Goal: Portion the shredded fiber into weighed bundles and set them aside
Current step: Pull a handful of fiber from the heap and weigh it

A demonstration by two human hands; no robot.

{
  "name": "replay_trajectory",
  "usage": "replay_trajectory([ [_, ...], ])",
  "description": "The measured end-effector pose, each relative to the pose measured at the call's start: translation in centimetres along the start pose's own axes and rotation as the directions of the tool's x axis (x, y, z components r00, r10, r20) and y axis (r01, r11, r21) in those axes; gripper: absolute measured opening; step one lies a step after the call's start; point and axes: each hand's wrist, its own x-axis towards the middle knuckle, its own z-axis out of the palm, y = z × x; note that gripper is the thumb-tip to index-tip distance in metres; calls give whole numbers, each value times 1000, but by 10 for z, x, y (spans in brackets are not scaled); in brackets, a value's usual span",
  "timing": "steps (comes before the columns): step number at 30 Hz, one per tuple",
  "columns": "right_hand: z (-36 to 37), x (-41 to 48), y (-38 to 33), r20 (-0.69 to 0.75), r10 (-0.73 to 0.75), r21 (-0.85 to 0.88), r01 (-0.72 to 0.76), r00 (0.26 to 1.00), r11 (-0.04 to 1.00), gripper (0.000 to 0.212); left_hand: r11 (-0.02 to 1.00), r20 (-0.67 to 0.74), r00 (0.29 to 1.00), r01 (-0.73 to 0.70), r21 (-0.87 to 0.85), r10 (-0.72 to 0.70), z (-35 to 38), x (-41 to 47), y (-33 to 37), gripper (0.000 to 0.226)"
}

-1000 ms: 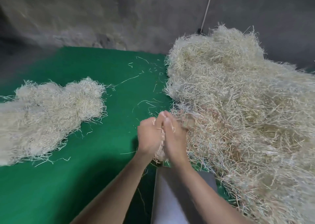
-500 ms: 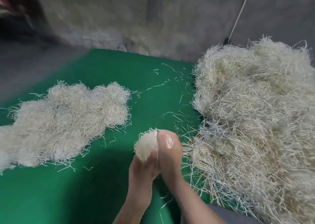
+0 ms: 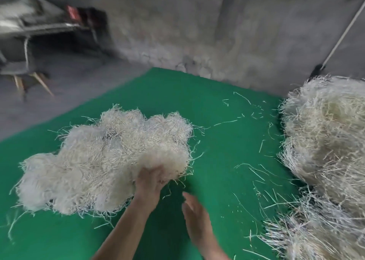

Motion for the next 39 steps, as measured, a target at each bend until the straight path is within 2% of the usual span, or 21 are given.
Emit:
replay_trajectory([
  [1, 8, 12, 3, 30, -47, -164, 52, 998, 985, 40, 1000, -72, 997, 5, -9, -5, 2, 10, 8, 47],
  [2, 16, 24, 4, 107, -39, -306, 70, 994, 949, 48, 989, -80, 988, -125, 81, 132, -8, 32, 8, 53],
  [3, 23, 33, 5, 202, 23, -429, 67, 979, 901, 54, 979, -115, 973, -195, 61, 201, -10, 49, 12, 58],
  [5, 32, 42, 5, 282, 95, -600, 98, 955, 794, 60, 935, -162, 934, -280, 217, 318, -17, 74, 22, 70],
  [7, 35, 49, 4, 297, 139, -660, 97, 945, 745, 62, 886, -267, 891, -246, 393, 367, -25, 96, 25, 76],
  [10, 35, 53, 4, 298, 155, -683, 97, 942, 724, 61, 761, -388, 759, -211, 614, 523, -41, 110, 20, 81],
  [13, 36, 51, 5, 303, 152, -695, 109, 941, 711, 63, 515, -332, 512, -268, 815, 792, -46, 103, 12, 91],
  [15, 35, 50, 6, 300, 156, -701, 106, 941, 705, 64, 170, -37, 305, -422, 891, 952, -43, 99, -1, 75],
  [16, 35, 50, 6, 301, 155, -699, 107, 941, 707, 64, -26, 168, 282, -449, 893, 945, -42, 99, -8, 65],
  [17, 35, 50, 7, 303, 148, -693, 111, 941, 712, 64, -202, 368, 344, -433, 879, 864, -43, 101, -14, 58],
  [18, 34, 49, 8, 305, 141, -688, 116, 942, 716, 64, -326, 491, 471, -390, 861, 733, -50, 104, -20, 54],
  [19, 34, 48, 8, 308, 135, -687, 122, 942, 716, 64, -394, 512, 616, -331, 858, 599, -60, 107, -23, 54],
  [20, 33, 48, 7, 309, 129, -685, 126, 942, 718, 64, -408, 463, 718, -267, 873, 520, -70, 112, -21, 54],
  [22, 32, 44, 8, 316, 116, -671, 136, 942, 729, 64, -377, 353, 801, -174, 910, 483, -83, 115, -12, 50],
  [25, 26, 38, 10, 321, 70, -644, 163, 945, 748, 62, -346, 368, 781, -207, 915, 505, -71, 96, 0, 48],
  [28, 19, 25, 12, 312, 68, -642, 158, 948, 750, 58, -94, 365, 648, -414, 906, 668, -51, 56, -4, 37],
  [30, 6, 12, 15, 298, 99, -655, 128, 949, 745, 52, -8, 369, 529, -564, 826, 765, -41, 26, -16, 23],
  [31, -5, 5, 16, 288, 124, -669, 107, 950, 735, 48, 30, 362, 502, -615, 788, 785, -37, 11, -26, 16],
  [32, -19, -3, 16, 265, 156, -689, 74, 952, 721, 44, 105, 339, 516, -653, 750, 787, -32, -6, -37, 11],
  [35, -73, -42, 15, 115, 212, -686, -77, 970, 723, 41, 407, 314, 680, -679, 611, 662, -17, -52, -82, 10],
  [39, -159, -131, 19, -198, 102, -508, -191, 975, 840, 22, 581, 440, 797, -604, 546, 415, 11, -113, -145, 8],
])
